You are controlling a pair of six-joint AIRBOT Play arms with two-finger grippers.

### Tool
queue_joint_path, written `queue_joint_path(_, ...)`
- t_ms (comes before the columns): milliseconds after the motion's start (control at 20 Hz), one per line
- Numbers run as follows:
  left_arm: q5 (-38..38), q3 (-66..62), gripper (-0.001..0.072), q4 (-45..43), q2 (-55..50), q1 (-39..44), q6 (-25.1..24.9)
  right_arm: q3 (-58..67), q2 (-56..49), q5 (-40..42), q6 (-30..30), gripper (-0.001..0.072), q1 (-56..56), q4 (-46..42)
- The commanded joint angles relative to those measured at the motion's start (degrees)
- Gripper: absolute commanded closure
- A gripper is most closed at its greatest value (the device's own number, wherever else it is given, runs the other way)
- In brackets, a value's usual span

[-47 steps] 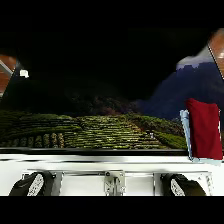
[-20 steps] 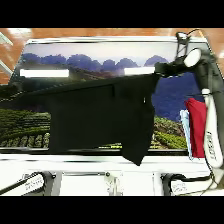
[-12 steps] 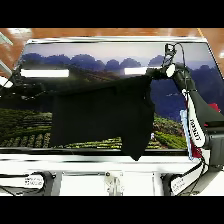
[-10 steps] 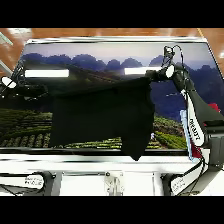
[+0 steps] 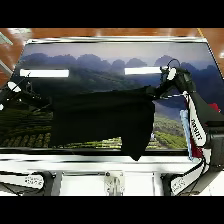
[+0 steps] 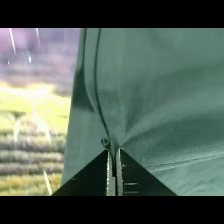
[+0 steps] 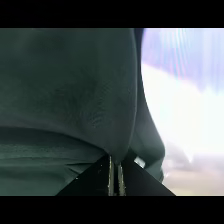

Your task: Fold the shirts.

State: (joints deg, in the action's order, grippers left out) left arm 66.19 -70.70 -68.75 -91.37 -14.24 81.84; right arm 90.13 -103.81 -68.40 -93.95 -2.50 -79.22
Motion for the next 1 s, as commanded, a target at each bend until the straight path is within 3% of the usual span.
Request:
queue_joint_path(0, 3.0, 1.0, 0.0554, 0.3, -0.3, -0.3, 1.6, -0.8, -1.2, -3.0, -1.3, 0.0329, 0.1, 2.2)
queue_joint_path(50, 4.9, 0.0, 0.0328, 0.2, -0.1, -0.9, 1.7, -0.4, -0.3, -3.4, -0.3, 0.0049, 0.3, 2.6)
queue_joint_path(100, 7.5, -1.4, 0.0207, 0.2, 0.1, -1.7, 1.6, 0.3, 1.0, -4.7, 2.2, 0.0035, 0.8, 2.2)
queue_joint_path(300, 18.8, -2.0, 0.0204, 0.2, 5.2, -8.8, -1.9, 1.1, 10.1, -20.2, 4.8, 0.0038, 5.4, -13.5)
queue_joint_path(350, 19.5, 1.4, 0.0202, 0.2, 8.1, -11.3, -3.0, 0.2, 12.1, -23.3, 5.9, 0.0076, 7.8, -15.0)
queue_joint_path(400, 19.4, 6.3, 0.0164, 0.2, 11.3, -13.6, -4.0, -2.3, 14.7, -25.0, 7.3, 0.0087, 11.2, -14.0)
queue_joint_path(450, 19.1, 12.7, 0.0077, 0.2, 14.9, -16.2, -6.0, -6.2, 17.6, -25.0, 9.0, 0.0087, 15.1, -11.2)
queue_joint_path(500, 18.5, 18.9, 0.0064, 0.3, 17.8, -18.6, -7.9, -9.9, 20.2, -24.4, 9.6, 0.0081, 19.0, -7.7)
queue_joint_path(700, 11.9, 35.4, 0.0064, 3.6, 23.5, -25.5, -12.4, -21.0, 26.4, -20.1, 11.3, 0.0080, 29.9, 7.3)
queue_joint_path(950, 2.7, 39.4, 0.0065, 9.6, 21.7, -22.8, -12.8, -22.7, 26.6, -14.7, 11.5, 0.0081, 29.5, 10.6)
